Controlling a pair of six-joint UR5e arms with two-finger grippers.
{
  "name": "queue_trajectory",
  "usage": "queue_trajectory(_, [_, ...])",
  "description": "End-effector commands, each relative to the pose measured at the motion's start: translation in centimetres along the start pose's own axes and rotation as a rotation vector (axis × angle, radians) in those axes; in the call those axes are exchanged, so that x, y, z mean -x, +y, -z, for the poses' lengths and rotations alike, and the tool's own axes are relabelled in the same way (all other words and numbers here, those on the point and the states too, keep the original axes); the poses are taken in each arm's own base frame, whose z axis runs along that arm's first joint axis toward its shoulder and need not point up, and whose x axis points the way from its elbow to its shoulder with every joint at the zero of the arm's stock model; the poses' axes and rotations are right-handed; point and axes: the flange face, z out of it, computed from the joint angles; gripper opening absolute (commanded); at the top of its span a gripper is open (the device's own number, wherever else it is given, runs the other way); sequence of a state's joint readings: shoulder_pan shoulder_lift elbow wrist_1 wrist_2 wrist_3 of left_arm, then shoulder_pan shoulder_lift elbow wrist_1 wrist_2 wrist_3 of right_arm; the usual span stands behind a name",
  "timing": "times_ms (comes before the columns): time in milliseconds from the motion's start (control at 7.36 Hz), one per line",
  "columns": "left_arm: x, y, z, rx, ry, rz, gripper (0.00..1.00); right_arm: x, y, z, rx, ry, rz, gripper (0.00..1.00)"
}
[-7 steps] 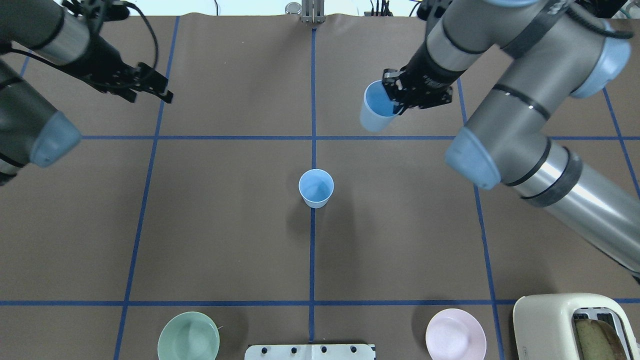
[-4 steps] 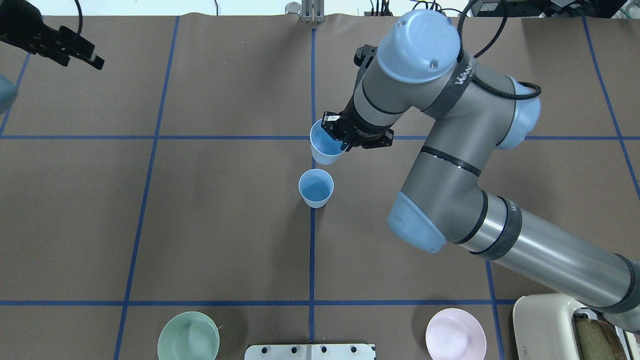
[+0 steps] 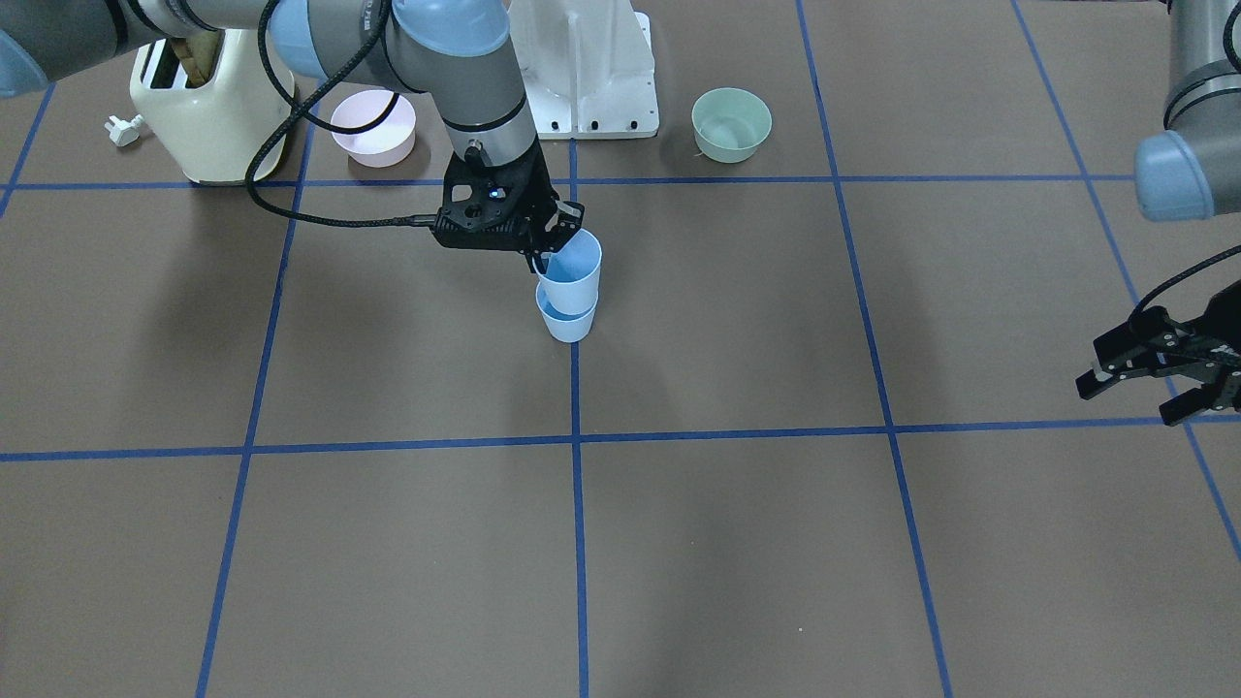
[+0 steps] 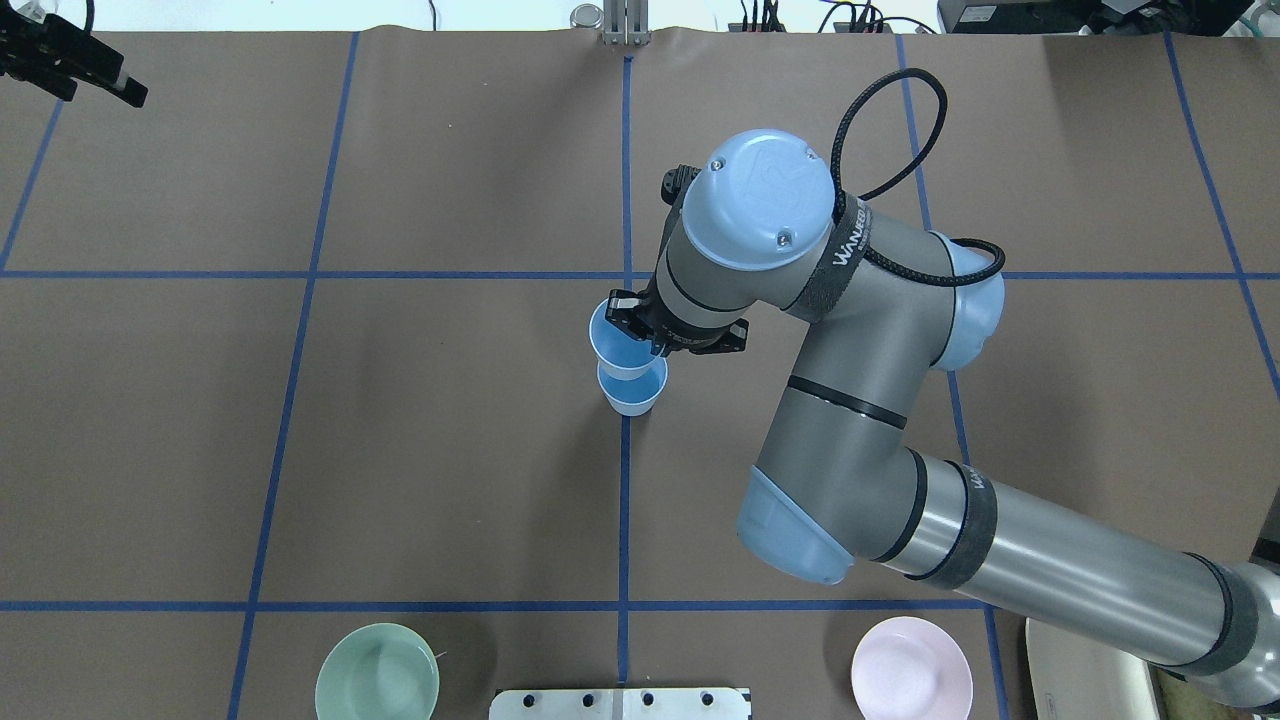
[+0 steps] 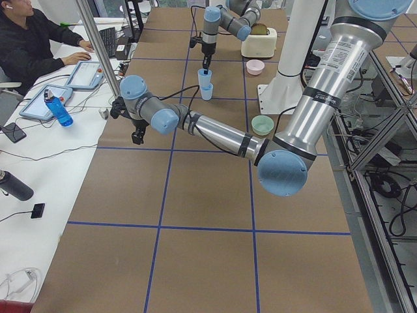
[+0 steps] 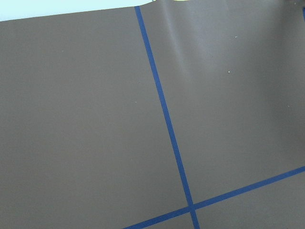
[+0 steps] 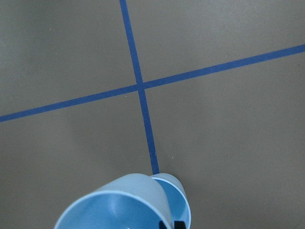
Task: Stack blue cups with both arms
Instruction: 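Lower the held cup with the right gripper into the centre cup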
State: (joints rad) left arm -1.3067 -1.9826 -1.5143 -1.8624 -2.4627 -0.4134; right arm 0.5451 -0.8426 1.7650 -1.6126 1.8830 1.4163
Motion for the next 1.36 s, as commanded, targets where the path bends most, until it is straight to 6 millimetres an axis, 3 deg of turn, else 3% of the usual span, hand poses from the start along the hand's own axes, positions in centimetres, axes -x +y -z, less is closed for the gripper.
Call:
queue_trajectory(0, [0.1, 0.0, 0.1, -0.001, -0.001, 0.001, 0.98, -0.2, 0.7, -0.9, -0.010, 0.014, 0.013, 0.00])
queue_trajectory(544, [0.2, 0.0, -0.1, 0.001, -0.003, 0.003, 0.98, -0.5, 1.2, -1.5, -0.003, 0.021, 0.020, 0.00])
queue_trajectory(680, [0.3, 0.1, -0.2, 0.003, -0.004, 0.005, 0.98, -0.7, 1.0, -1.7, -0.013, 0.026, 0.021, 0.18])
queue_trajectory(816, [0.3, 0.1, -0.2, 0.004, -0.002, 0.005, 0.98, -0.5, 0.7, -1.3, -0.064, 0.026, 0.036, 0.99])
queue_trajectory(951, [0.3, 0.1, -0.1, 0.003, -0.002, 0.004, 0.98, -0.7, 0.6, -1.1, -0.069, 0.025, 0.082, 1.00])
queue_trajectory(1087, [0.3, 0.1, -0.1, 0.002, -0.001, 0.003, 0.98, -1.7, -2.1, 0.1, -0.091, 0.032, 0.128, 1.00])
queue_trajectory(1223, [1.2, 0.8, -0.1, 0.005, -0.004, -0.003, 0.98, -5.0, -7.3, 2.5, -0.066, 0.026, 0.137, 1.00])
